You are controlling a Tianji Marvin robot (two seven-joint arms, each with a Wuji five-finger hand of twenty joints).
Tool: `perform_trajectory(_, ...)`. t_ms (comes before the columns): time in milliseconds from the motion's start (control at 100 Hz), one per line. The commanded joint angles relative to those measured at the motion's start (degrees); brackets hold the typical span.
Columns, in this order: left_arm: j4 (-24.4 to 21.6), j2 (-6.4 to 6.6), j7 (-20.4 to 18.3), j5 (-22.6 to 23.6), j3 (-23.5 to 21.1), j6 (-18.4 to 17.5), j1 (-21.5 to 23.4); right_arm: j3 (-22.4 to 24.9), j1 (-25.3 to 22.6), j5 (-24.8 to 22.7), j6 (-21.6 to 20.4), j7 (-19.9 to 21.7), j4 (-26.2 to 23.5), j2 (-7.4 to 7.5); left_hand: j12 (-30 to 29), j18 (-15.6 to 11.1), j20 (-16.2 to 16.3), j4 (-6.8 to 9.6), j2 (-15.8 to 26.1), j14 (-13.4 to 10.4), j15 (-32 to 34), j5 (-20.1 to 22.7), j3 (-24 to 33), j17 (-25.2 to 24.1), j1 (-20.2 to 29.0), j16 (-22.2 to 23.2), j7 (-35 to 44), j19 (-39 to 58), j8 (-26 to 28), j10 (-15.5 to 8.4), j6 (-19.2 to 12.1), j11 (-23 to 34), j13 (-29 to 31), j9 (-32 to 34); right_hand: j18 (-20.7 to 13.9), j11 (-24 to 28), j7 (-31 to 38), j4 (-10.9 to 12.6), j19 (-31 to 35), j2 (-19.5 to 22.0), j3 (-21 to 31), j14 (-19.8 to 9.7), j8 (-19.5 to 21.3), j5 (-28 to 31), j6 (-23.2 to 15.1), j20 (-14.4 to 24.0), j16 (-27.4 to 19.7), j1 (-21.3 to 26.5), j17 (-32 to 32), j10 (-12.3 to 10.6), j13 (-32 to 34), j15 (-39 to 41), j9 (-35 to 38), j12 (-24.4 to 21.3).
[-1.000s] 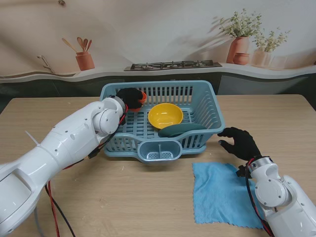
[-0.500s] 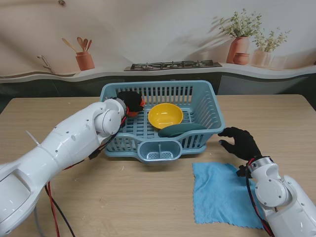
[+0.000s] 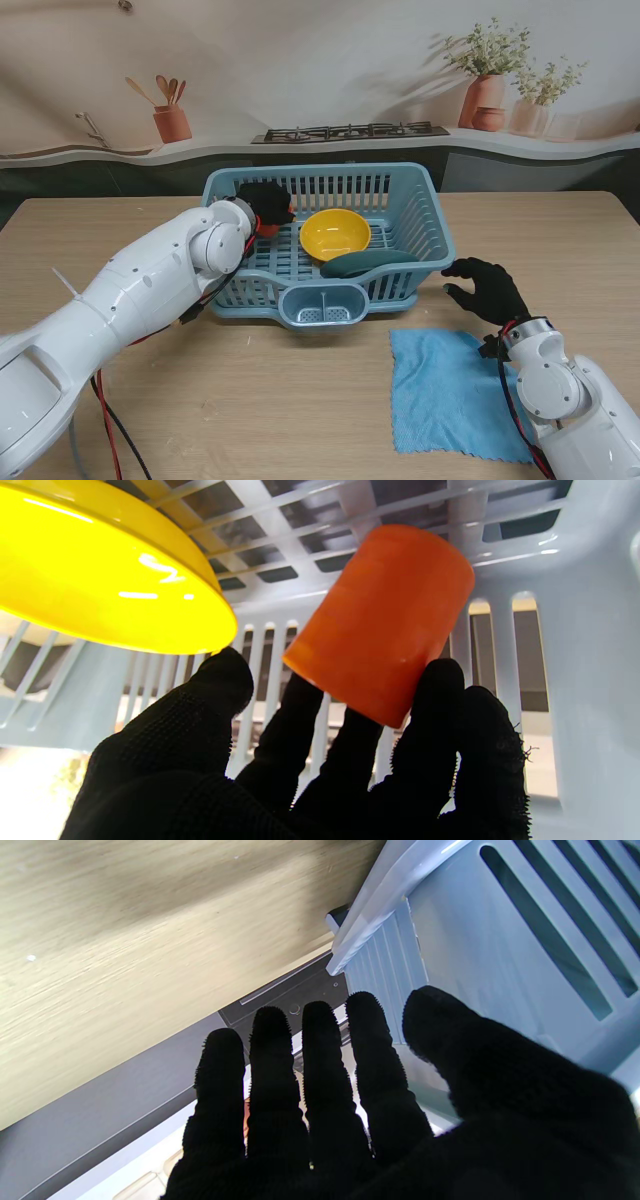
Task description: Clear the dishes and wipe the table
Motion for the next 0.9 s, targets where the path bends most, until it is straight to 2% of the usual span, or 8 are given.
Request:
perform_trajectory(0, -0.45, 0.33, -0.33, 0.43, -0.08, -0.23, 0.67, -0.07, -0.09, -0.26, -0.23, 0.65, -0.01, -0.08, -0.33, 2.23, -1.03, 1.72, 1.24, 0.25, 1.07, -1.95, 0.99, -1.01, -0.73, 1.13, 0.59, 0.6, 0.74, -0.6, -0.91, -0.43, -1.62, -2.62, -1.32, -0.49, -0.1, 2.3, -1.05, 0.0, -0.33, -1.77, 0.42, 0.77, -0.6, 0.8, -0.49, -1.21, -0.78, -0.84, -1.25, -0.62, -0.97, -0.18)
perform_trajectory(240, -2.13, 1.01, 0.11, 1.84, -1.54, -0.87, 1.6, -0.16, -0.01, -0.27, -0.23, 0.67, 0.05, -0.08, 0.16, 0.48, -2.19, 1.7, 1.27, -1.12, 2.24, -3.6, 1.02, -1.95, -0.66, 2.01, 1.11, 0.73, 1.25, -0.74, -0.1, 0.56, -3.7, -4.65, -1.37, -0.47, -0.1, 2.31, -1.09, -0.03, -0.3, -1.76, 0.4, 0.73, -0.59, 0.84, -0.48, -1.16, -0.8, -0.94, -1.22, -0.61, -0.89, -0.17)
perform_trajectory(520, -3.0, 1.2, 1.61, 2.69, -3.0, -1.68, 2.46, -0.17, 0.03, -0.33, -0.28, 0.58, 0.12, -0.09, 0.28, -1.25, -3.52, 1.72, 1.26, -2.3, 1.4, -4.86, 1.09, -4.11, -0.36, 1.8, 1.1, 0.15, 1.39, -1.17, 0.32, 0.73, -6.53, -6.96, -1.42, -0.48, -0.08, 2.31, -1.14, -0.01, -0.3, -1.83, 0.4, 0.74, -0.59, 0.87, -0.5, -1.11, -0.77, -0.96, -1.25, -0.68, -0.92, -0.17)
perform_trajectory(890, -3.58, 1.64, 3.85, 4.83, -4.63, -2.51, 3.6, -0.2, 0.0, -0.32, -0.16, 0.65, 0.03, -0.08, 0.56, -2.45, -5.09, 1.7, 1.43, -2.27, 1.55, -5.66, 1.01, -6.01, -0.08, 2.04, 1.53, -0.17, 1.68, -1.11, 1.15, 1.45, -8.29, -8.32, -1.33, -0.48, 0.0, 2.31, -1.14, -0.03, -0.32, -1.81, 0.42, 0.75, -0.66, 0.91, -0.49, -1.12, -0.75, -0.99, -1.19, -0.64, -0.92, -0.18)
